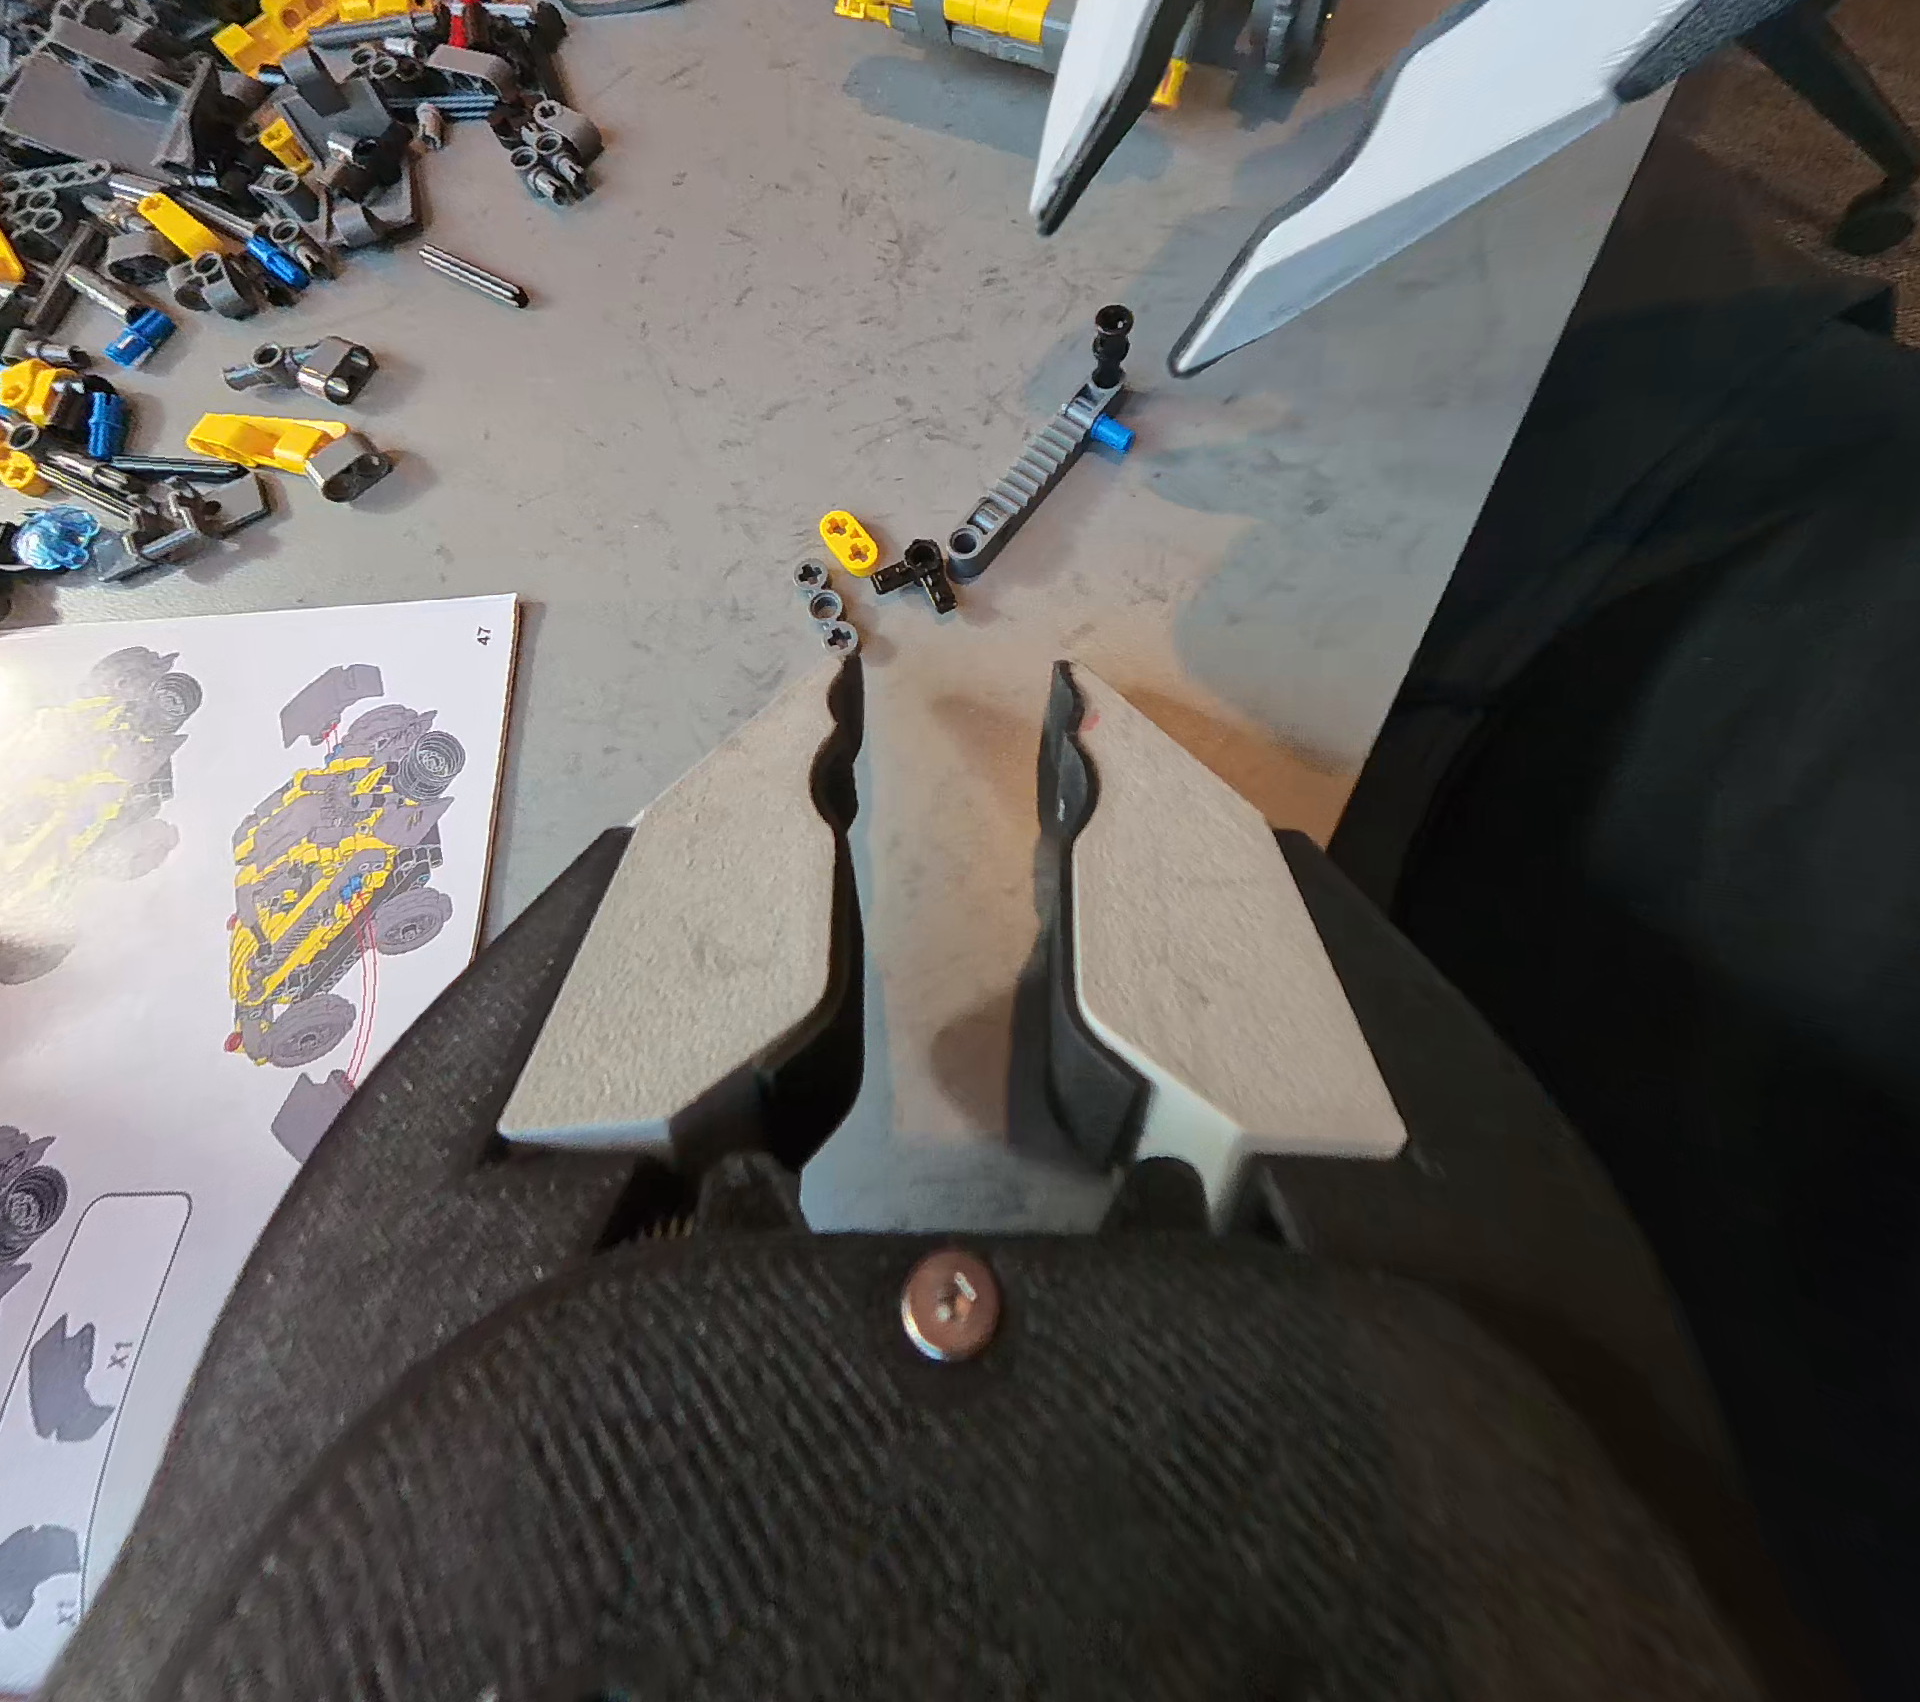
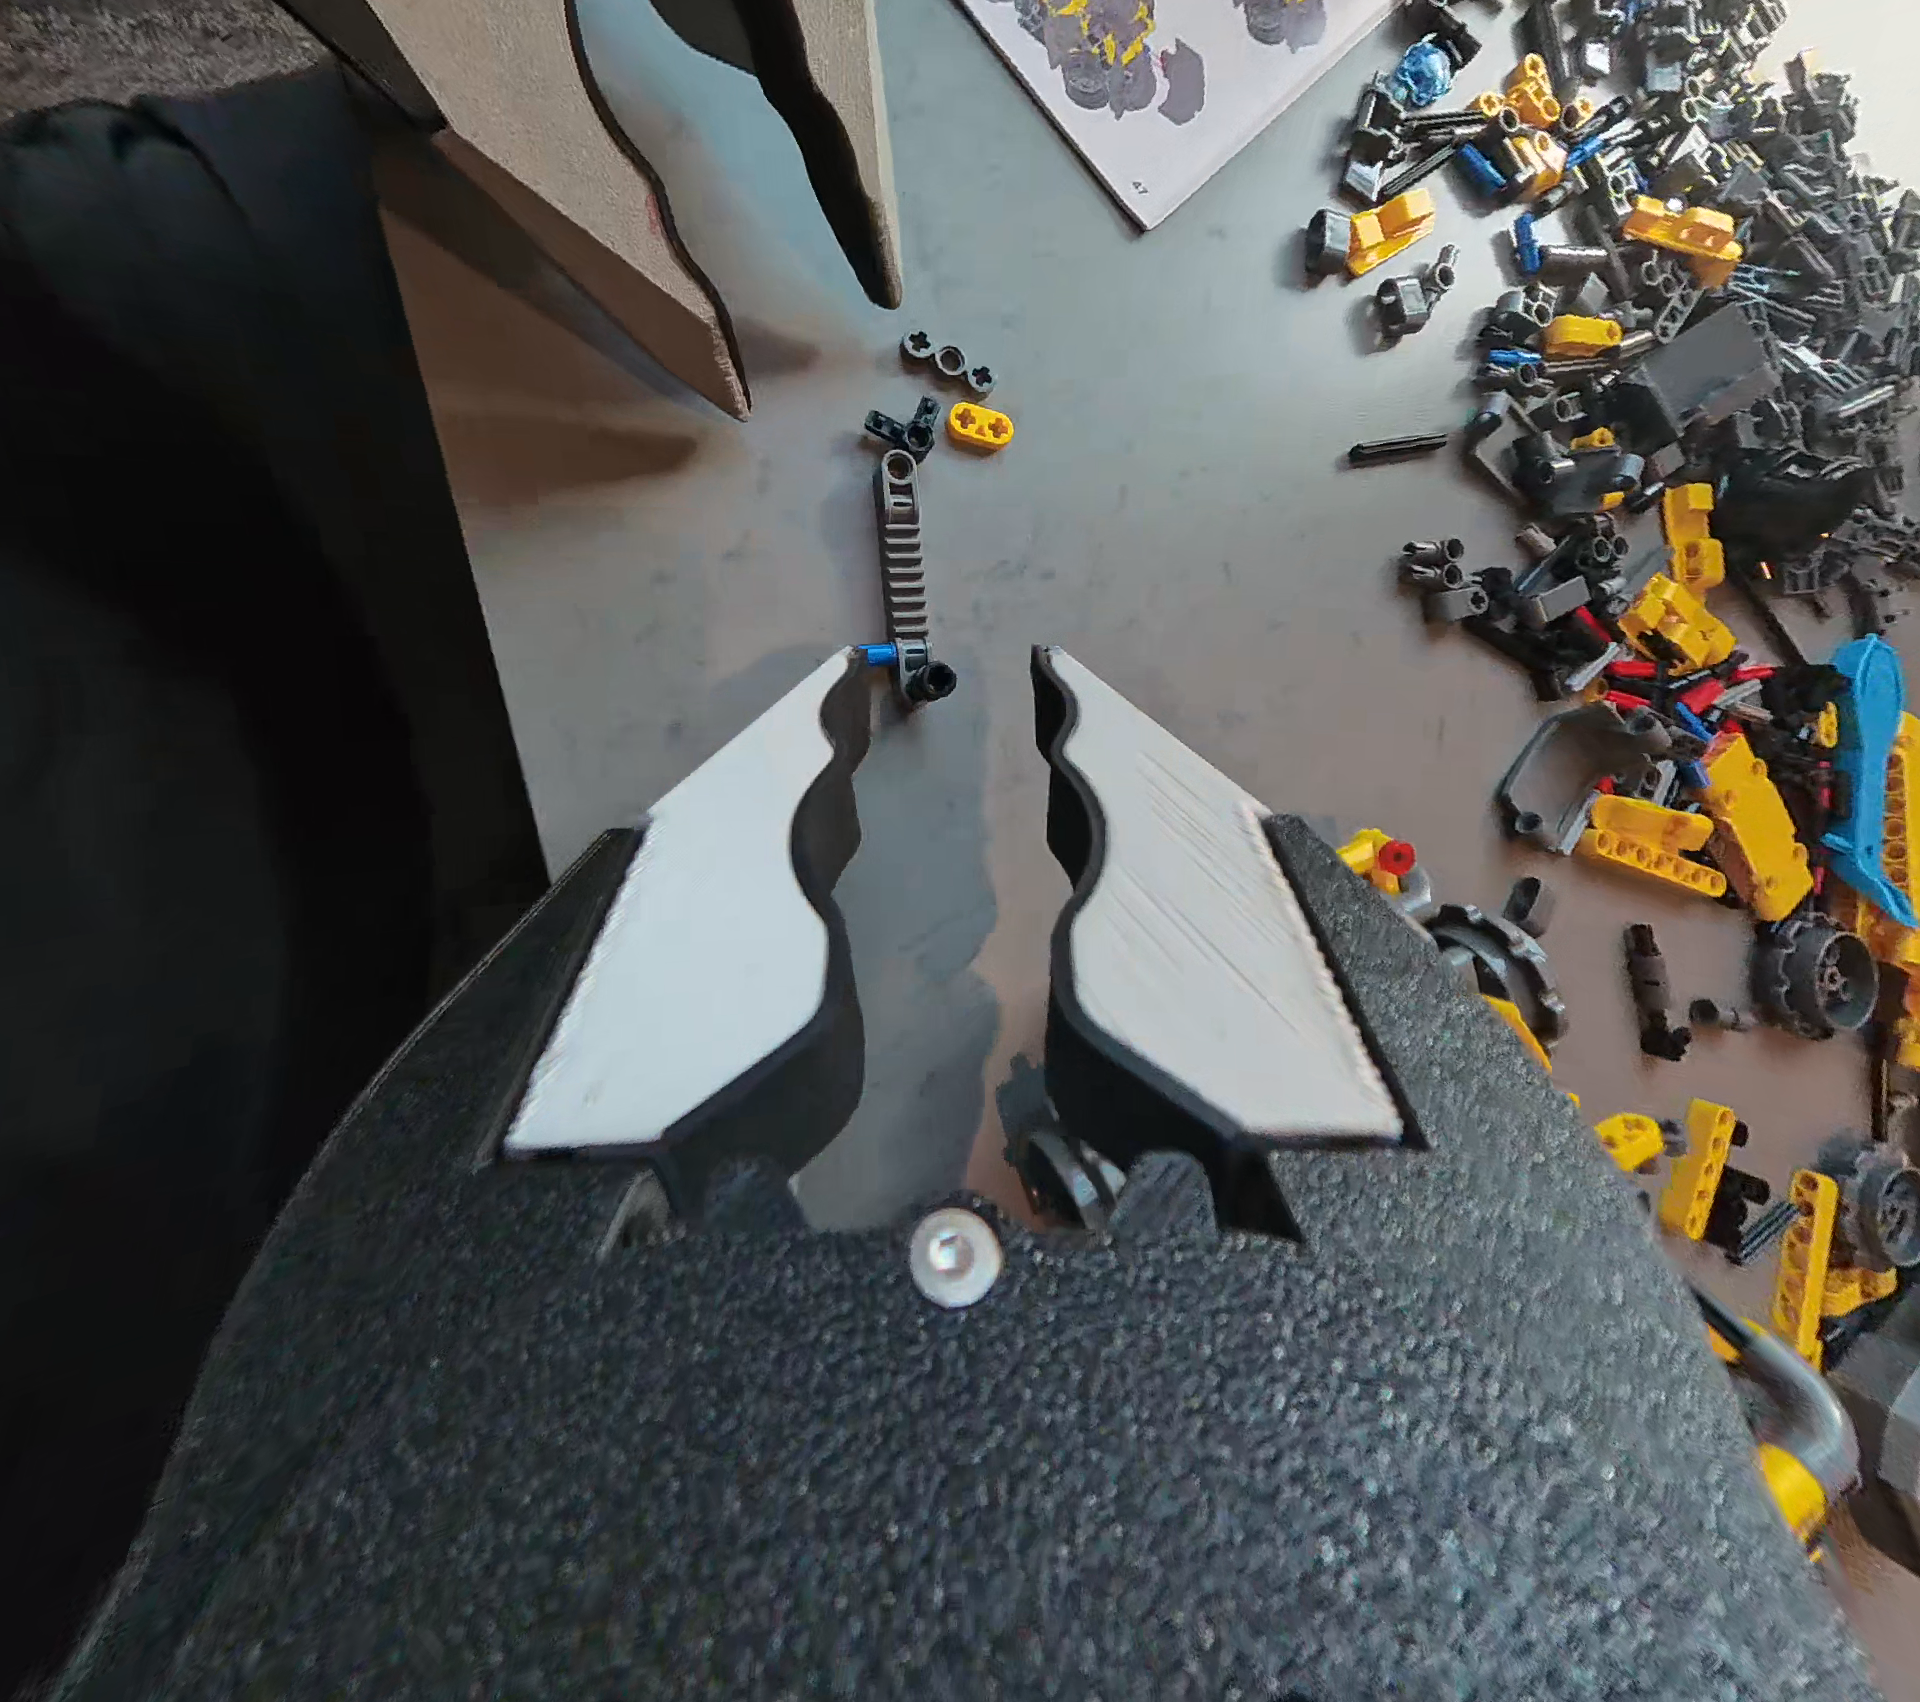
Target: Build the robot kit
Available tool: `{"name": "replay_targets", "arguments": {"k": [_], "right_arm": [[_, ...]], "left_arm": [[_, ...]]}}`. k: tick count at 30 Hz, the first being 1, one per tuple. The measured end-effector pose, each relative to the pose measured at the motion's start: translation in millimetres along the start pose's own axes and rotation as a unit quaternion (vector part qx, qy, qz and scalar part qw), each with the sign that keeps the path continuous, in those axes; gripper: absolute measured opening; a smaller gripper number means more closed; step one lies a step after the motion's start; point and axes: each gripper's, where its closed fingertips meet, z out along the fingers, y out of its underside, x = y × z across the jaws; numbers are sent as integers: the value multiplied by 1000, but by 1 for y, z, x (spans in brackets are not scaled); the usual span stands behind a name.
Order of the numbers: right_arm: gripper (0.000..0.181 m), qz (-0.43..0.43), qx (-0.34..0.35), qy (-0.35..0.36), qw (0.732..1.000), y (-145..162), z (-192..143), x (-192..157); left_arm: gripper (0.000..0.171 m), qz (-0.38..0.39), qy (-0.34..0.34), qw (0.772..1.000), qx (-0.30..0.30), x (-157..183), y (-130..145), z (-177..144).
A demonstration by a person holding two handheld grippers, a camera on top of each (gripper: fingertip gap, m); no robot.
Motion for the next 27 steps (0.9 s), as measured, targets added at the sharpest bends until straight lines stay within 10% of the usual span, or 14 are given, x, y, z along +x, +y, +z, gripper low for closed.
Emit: {"name": "replay_targets", "arguments": {"k": [27], "right_arm": [[23,36,4,-28,999,7,-14,-5]], "left_arm": [[34,-8,22,1000,-20,3,4,4]]}}
